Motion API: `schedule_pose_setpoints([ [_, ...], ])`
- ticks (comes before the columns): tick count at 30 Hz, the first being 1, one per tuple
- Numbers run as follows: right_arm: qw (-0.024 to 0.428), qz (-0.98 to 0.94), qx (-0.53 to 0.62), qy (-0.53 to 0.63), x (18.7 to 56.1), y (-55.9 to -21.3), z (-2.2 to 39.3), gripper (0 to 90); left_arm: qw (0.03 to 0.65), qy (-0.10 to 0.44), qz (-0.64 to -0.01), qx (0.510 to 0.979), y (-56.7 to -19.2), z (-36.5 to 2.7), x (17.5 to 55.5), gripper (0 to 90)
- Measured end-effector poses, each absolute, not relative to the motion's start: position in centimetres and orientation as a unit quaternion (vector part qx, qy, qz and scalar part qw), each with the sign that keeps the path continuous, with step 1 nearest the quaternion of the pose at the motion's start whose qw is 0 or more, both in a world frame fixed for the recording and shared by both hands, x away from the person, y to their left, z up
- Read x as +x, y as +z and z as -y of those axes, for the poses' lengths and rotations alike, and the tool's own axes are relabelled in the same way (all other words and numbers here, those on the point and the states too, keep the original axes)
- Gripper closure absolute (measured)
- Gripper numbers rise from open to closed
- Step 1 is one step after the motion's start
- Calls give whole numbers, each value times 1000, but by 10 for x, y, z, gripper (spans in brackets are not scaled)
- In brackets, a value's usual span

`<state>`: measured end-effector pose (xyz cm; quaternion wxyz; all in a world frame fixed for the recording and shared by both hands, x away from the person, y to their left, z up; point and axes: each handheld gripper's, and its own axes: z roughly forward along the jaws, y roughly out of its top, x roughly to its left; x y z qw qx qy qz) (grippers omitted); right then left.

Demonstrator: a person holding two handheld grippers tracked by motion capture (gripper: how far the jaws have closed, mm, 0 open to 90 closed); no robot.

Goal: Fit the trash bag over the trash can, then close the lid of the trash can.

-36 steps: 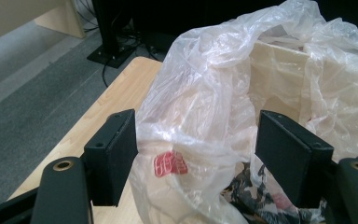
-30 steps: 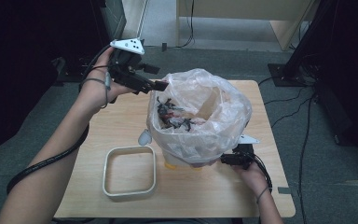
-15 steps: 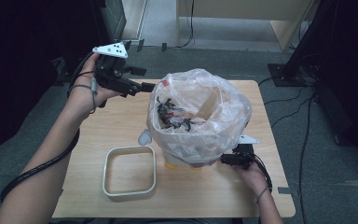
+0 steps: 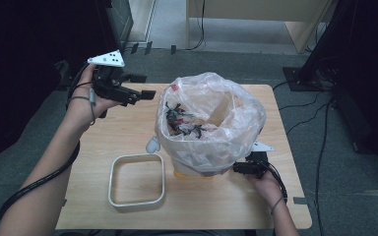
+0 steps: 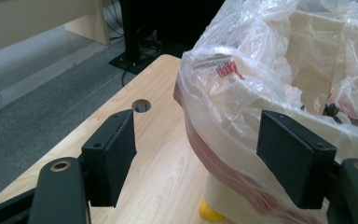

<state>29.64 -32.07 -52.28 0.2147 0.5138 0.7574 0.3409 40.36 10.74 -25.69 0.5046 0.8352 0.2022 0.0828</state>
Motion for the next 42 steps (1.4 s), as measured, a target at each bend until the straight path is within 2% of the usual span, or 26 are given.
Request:
schedule_pose_setpoints([
  [22,215,-758,513,341,296,-523,321,152,514,73,-228,824,-313,-134,403,275],
  [42,214,-758,513,341,296,-523,321,152,492,62,-228,838,-378,-142,391,289],
])
